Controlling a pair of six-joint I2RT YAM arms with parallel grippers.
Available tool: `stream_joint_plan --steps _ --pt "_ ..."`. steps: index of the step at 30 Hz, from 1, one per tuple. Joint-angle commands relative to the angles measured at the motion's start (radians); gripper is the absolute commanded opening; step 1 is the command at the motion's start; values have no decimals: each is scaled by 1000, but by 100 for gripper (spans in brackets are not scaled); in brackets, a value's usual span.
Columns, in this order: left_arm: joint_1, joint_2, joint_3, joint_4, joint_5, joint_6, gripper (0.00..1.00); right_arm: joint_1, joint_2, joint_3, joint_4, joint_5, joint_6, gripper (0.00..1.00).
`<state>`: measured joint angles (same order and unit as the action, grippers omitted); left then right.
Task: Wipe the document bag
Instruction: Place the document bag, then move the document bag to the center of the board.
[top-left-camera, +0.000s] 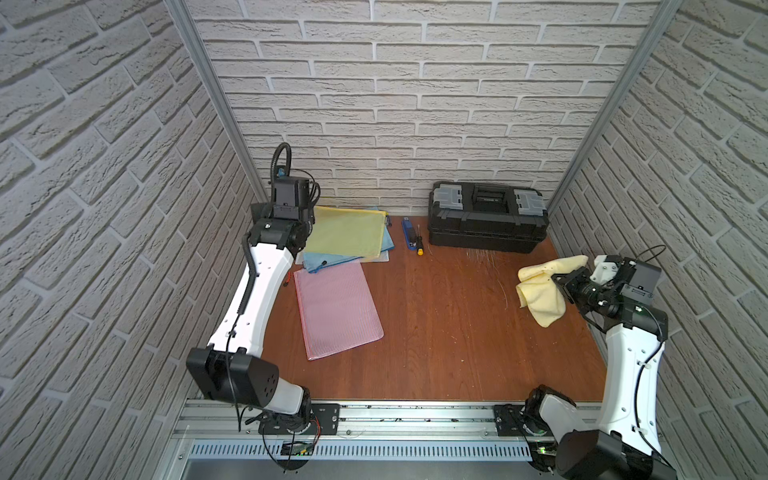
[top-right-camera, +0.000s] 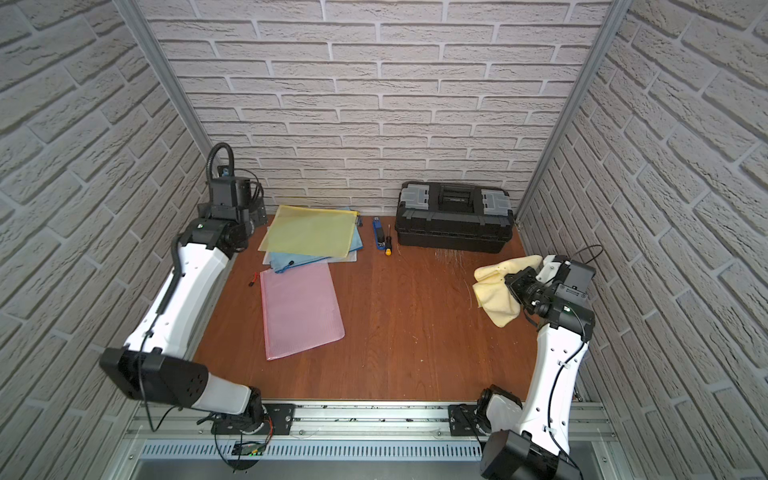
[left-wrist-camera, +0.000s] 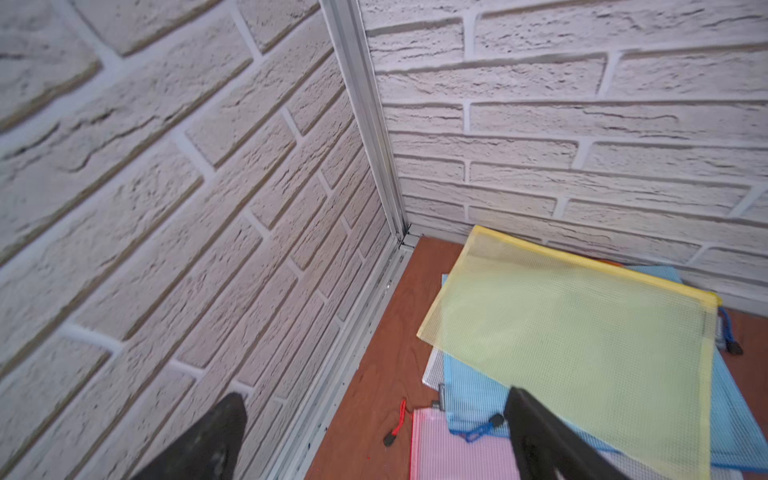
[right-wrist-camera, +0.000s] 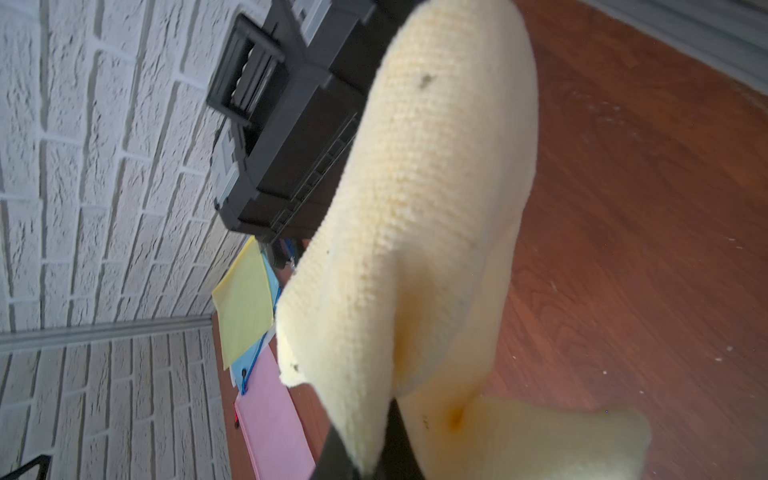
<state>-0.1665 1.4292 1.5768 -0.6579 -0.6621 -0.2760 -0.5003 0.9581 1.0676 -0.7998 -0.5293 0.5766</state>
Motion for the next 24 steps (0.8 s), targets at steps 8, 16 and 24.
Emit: stream_joint_plan --steps 8,16,24 --pt "-102 62 -292 -498 122 -448 98 495 88 32 127 141 4 2" --pt "8 22 -486 -348 312 -471 98 620 151 32 195 166 33 2" --pt "84 -4 -635 -40 436 -395 85 638 182 42 191 185 16 2"
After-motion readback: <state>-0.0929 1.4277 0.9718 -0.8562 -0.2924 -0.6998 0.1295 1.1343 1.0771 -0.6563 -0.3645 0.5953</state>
